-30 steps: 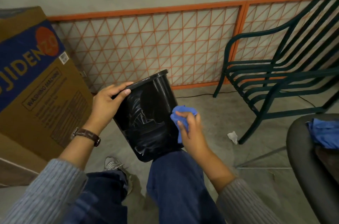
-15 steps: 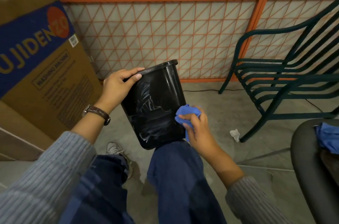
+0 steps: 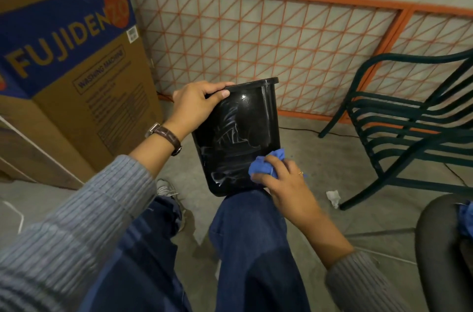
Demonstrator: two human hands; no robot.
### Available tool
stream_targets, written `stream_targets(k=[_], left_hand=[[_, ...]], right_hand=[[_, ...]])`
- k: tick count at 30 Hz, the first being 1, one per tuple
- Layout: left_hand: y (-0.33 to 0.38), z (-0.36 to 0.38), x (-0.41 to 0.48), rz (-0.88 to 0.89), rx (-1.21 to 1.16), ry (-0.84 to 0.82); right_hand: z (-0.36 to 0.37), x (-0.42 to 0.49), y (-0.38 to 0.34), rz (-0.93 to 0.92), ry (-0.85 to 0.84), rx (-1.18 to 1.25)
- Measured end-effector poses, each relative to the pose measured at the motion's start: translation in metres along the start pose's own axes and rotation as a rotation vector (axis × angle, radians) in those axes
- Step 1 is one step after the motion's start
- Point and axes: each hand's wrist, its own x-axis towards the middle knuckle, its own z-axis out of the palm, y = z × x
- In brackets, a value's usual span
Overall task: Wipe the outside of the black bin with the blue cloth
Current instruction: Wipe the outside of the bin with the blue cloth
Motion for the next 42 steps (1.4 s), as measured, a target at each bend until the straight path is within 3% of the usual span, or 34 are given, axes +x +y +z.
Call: stream_targets(k=[2,7,12,17,21,28,38,42], left_hand=[[-0.004,-0.001,-0.003,-0.007,-0.025,0.015],[-0.009,-0.003,-0.005,-0.025,-0.026,0.024],[0.000,0.001,-0.004,-0.030,0.065,0.057],[0.002,0.001,0.000,-0.048,0.112,0.038],[0.004,0.000,0.000,-0.074,0.110,0.009],[0.000,-0.001,0.000,-0.094,0.076,0.019],[0.004,-0.002,0.001,-0.099,0.070,-0.016],[0.000,-0.004,0.002,-0.115,0.069,-0.018]], right_hand=[[0.005,0.002,-0.005,0.144,0.075,0.037],[0.000,-0.014,0.004,0.068,0.012,0.043],[-0.001,0.014,-0.007,0.344,0.213,0.165],[0.005,-0.003,-0.003,0.132,0.080,0.112],[-0.007,-0.012,0.016,0.248,0.086,0.099],[-0.002,-0.031,0.019,0.033,-0.008,-0.034],[0.020,0.000,-0.030,-0.023,0.000,-0.027],[0.010,-0.009,-0.012,-0.043,-0.020,-0.041]])
